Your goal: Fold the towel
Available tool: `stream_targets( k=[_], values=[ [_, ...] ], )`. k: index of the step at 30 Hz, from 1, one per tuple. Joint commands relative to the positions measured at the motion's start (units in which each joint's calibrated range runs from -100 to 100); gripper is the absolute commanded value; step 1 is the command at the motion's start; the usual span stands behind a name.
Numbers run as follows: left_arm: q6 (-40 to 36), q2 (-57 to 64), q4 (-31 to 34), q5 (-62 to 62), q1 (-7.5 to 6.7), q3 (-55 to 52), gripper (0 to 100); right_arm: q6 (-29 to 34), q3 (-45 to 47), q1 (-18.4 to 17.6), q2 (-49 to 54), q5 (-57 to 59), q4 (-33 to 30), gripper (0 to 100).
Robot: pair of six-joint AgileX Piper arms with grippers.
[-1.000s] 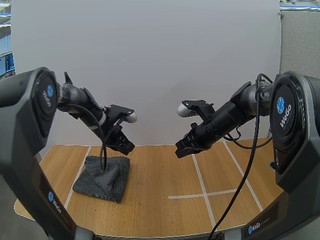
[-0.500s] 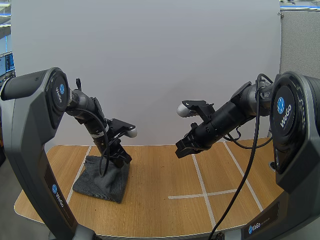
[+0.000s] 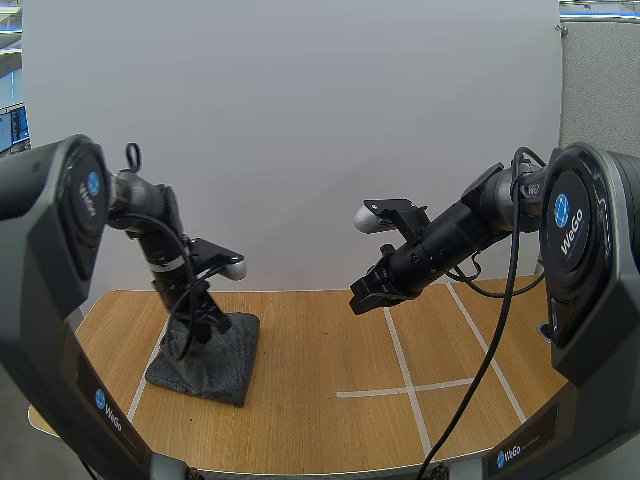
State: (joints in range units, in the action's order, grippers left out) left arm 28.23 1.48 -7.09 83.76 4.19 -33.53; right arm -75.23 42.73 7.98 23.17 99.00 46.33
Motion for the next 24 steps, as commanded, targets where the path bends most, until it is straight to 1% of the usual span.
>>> stream_targets(
  k=[1,5,8,10,12,15,21,24],
  values=[
    [0.9,4.9,2.9,3.3,4.74,-7.6,0,-1.0,0.2,0.2,0.9,1.0,1.9,0],
    [2.5,6.8,3.1,-2.1,7.57,-11.9,0,-1.2,0.2,0.2,0.9,1.0,1.9,0],
    [2.9,8.0,3.1,-4.7,9.26,-13.6,0,-1.8,0.2,0.2,0.9,1.0,1.9,0],
    [3.2,8.2,2.6,-5.1,9.71,-13.9,0,-2.0,0.2,0.2,0.9,1.0,1.9,0],
    [4.6,8.2,0.5,-7.1,10.17,-15.1,0,-2.0,0.2,0.2,0.9,1.0,1.9,0],
    [6.2,8.2,-1.8,-14.8,10.29,-18.2,0,-2.0,0.2,0.2,0.9,1.0,1.9,0],
    [6.4,8.2,-1.7,-27.6,10.35,-21.2,0,-1.9,0.2,0.2,0.9,1.0,1.8,0],
    [6.4,8.1,-1.6,-31.4,10.88,-21.2,0,-0.9,0.2,0.2,0.9,1.0,1.4,0]
  ],
)
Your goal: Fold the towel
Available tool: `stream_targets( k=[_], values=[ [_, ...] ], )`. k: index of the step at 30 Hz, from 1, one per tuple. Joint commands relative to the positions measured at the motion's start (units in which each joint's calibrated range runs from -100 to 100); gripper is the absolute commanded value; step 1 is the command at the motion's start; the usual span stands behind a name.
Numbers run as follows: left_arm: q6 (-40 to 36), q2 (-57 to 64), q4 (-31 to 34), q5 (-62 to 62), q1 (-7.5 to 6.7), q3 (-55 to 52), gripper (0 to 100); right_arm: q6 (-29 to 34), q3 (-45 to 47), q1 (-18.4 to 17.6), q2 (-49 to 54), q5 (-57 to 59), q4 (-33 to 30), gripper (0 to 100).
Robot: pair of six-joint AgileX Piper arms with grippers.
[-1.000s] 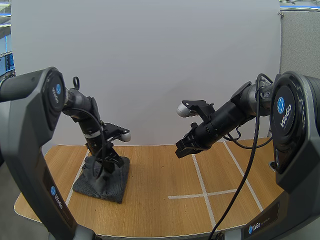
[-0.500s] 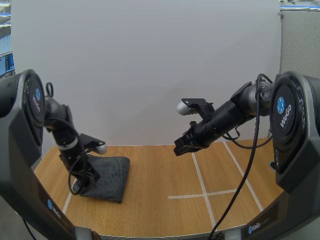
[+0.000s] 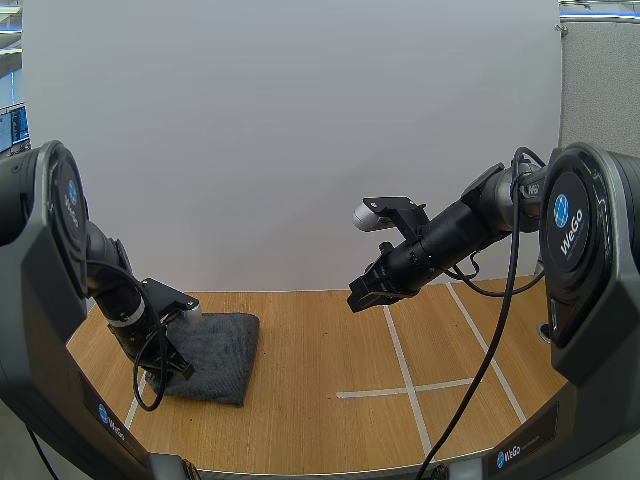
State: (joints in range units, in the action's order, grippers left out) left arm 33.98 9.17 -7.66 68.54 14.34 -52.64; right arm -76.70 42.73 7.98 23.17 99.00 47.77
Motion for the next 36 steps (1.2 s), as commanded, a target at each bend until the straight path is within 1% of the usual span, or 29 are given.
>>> stream_targets(
  k=[1,3,6,10,16,17,19,22,24,26,30,34,36],
  values=[
    [0.5,0.4,-1.0,-17.8,1.18,-2.1,0,0.7,0.2,0.2,0.9,1.0,-0.1,0],
    [0.5,0.4,-0.9,-20.7,2.07,-2.1,0,0.7,0.2,0.2,0.9,1.0,-0.6,0],
    [0.9,0.4,-0.9,-20.7,2.82,-2.1,0,0.7,0.2,0.2,0.9,1.0,-1.0,0],
    [1.3,0.4,-0.9,-21.7,3.03,-2.1,0,0.7,0.2,0.2,0.9,1.0,-1.0,0],
    [0.5,4.9,-3.7,-22.2,3.03,-1.2,0,0.7,0.2,0.2,0.9,1.0,-1.0,0],
    [0.7,6.3,-4.6,-21.7,3.03,-1.2,0,0.7,0.2,0.2,0.9,1.0,-1.0,0],
    [3.7,8.5,-8.6,-18.0,3.03,-1.2,0,0.4,0.2,0.2,0.9,1.0,-1.0,0],
    [10.0,10.7,-16.8,-7.6,3.03,-1.2,0,0.3,0.2,0.2,0.9,1.0,-1.0,0],
    [12.6,10.7,-19.8,-2.5,3.03,-1.2,0,0.3,0.2,0.2,0.9,1.0,-0.9,0],
    [12.8,10.2,-19.3,-3.1,3.03,-1.8,0,0.3,0.2,0.2,0.9,1.0,-0.9,0],
    [12.8,8.1,-15.6,-11.9,3.03,-5.0,0,0.3,0.2,0.2,0.9,1.0,-0.9,0],
    [13.6,4.6,-15.5,-15.5,3.03,-6.6,0,0.3,0.2,0.2,0.9,1.0,-0.9,0],
    [13.2,2.7,-14.1,-21.3,3.03,-7.1,0,0.5,0.2,0.2,0.9,1.0,-0.9,0]
  ],
)
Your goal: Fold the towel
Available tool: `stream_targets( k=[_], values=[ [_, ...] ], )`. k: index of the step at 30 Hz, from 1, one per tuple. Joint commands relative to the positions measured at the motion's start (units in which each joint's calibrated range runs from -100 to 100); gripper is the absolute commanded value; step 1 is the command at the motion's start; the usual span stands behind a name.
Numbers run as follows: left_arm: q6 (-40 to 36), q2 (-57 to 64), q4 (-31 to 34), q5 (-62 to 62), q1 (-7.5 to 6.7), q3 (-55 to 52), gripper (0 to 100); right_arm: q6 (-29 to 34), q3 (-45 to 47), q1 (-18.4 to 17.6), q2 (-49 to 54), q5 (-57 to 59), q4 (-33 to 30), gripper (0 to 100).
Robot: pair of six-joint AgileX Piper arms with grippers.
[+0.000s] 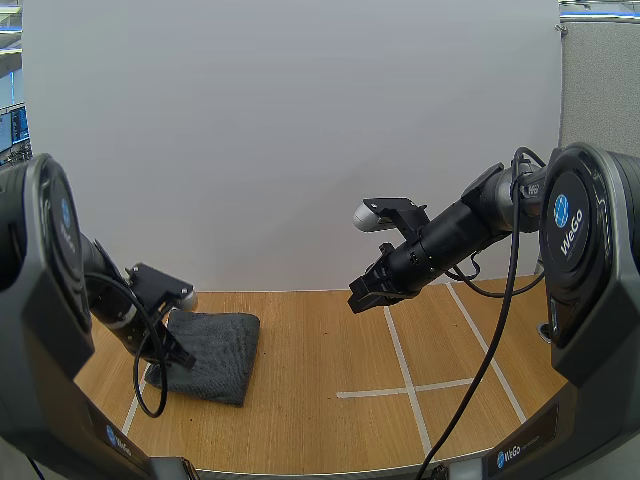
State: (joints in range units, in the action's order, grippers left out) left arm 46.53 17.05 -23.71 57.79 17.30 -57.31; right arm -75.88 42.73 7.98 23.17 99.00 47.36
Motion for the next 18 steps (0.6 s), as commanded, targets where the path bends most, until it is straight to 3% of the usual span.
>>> stream_targets(
  k=[1,13,18],
  values=[
    [-0.3,-6.0,3.0,-12.9,0.14,-2.4,0,-0.3,0.2,0.2,0.9,1.0,-0.6,0],
    [-1.1,-13.8,4.3,-23.3,0.28,-2.4,0,-0.1,0.2,0.2,0.9,1.0,-1.6,0],
    [-1.1,-13.9,4.2,-24.1,0.20,-2.4,0,-0.1,0.2,0.2,0.2,1.0,3.9,0]
  ],
)
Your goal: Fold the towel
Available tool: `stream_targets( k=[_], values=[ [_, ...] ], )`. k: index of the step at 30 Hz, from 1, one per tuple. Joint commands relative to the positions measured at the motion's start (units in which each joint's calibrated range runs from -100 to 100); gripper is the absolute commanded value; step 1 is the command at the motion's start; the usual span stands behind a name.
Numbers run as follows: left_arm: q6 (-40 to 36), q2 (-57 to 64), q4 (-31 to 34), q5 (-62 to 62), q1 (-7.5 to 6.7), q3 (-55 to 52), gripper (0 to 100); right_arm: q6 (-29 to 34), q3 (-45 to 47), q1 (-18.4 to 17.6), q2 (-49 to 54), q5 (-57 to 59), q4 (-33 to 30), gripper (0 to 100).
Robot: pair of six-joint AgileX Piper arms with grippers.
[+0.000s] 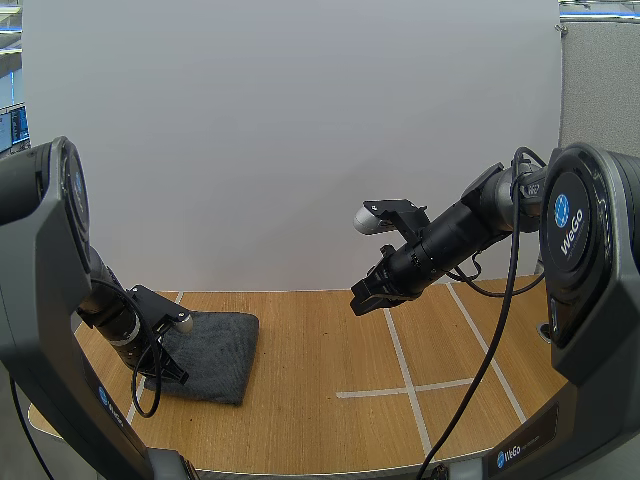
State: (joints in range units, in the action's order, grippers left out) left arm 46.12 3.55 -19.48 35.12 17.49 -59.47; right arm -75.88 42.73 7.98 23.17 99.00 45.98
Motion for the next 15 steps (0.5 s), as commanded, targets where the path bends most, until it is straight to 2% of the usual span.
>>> stream_targets(
  k=[1,6,9,12,15],
  values=[
    [-0.7,-0.6,0.0,-0.5,0.02,-0.3,0,-0.1,0.2,0.2,-0.2,1.0,6.4,0],
    [-0.7,-0.8,-0.3,0.1,-0.06,-0.3,0,0.2,0.2,0.1,-3.3,1.0,8.1,0],
    [-0.5,1.7,-3.8,0.1,-0.06,0.0,0,0.2,0.2,0.1,-5.0,1.0,9.3,1],
    [0.7,7.4,-7.8,2.4,-0.06,0.8,0,0.1,0.2,0.1,-6.1,1.0,11.3,23],
    [0.7,15.1,-9.3,10.8,-0.06,2.8,0,-0.5,0.2,0.1,-7.3,1.0,13.5,31]
  ],
)
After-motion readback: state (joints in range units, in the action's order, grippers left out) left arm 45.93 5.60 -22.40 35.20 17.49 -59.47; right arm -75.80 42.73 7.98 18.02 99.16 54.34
